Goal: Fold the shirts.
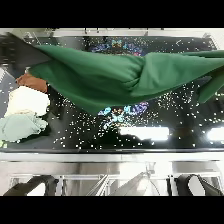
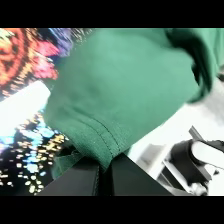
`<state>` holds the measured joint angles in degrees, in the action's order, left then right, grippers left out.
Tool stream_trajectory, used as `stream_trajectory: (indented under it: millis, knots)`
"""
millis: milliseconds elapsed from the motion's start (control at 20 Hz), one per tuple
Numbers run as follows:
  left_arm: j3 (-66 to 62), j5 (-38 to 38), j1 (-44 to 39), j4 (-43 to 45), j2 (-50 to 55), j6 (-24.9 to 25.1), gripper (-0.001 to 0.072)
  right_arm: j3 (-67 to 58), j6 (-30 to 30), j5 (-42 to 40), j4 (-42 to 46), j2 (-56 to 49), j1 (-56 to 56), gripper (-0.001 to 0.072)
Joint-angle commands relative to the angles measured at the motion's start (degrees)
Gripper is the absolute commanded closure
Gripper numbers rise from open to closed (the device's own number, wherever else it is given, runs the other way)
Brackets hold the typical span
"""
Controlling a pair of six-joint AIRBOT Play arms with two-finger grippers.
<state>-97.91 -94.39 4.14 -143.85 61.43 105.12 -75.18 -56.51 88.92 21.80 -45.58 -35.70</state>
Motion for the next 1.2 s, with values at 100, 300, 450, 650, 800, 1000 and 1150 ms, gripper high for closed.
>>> stream_trajectory:
  millis: [100, 300, 450, 650, 800, 1000, 1150]
  knots:
    - [1.9, -1.4, 6.1, 0.3, -2.5, -0.2, 0.0683, 0.9, -3.0, 8.0, -4.0, -1.1, 1.5, 0.0685]
    - [16.5, -3.0, 2.0, 0.4, 4.4, 4.9, 0.0683, 13.3, -6.2, -3.1, 8.2, -3.1, 11.6, 0.0685]
    - [26.6, -0.1, -0.9, 0.4, 14.1, 14.7, 0.0685, 26.8, -11.6, -16.0, 18.6, -6.8, 18.7, 0.0685]
    - [28.8, 5.1, -0.9, 0.3, 31.1, 15.9, 0.0694, 36.9, -14.1, -26.5, 20.6, -19.7, 20.0, 0.0684]
    - [18.3, 5.9, 1.9, 0.1, 42.3, 11.4, 0.0333, 33.0, -9.2, -31.6, 20.3, -28.9, 20.0, 0.0168]
    - [5.3, 1.1, 7.6, 0.1, 47.9, 1.3, -0.0007, 23.6, -10.0, -29.5, 28.4, -31.8, 19.8, 0.0136]
    - [7.7, -4.3, 10.4, 0.4, 45.7, 0.8, -0.0006, 22.3, -12.6, -25.9, 34.4, -31.4, 17.0, 0.0135]
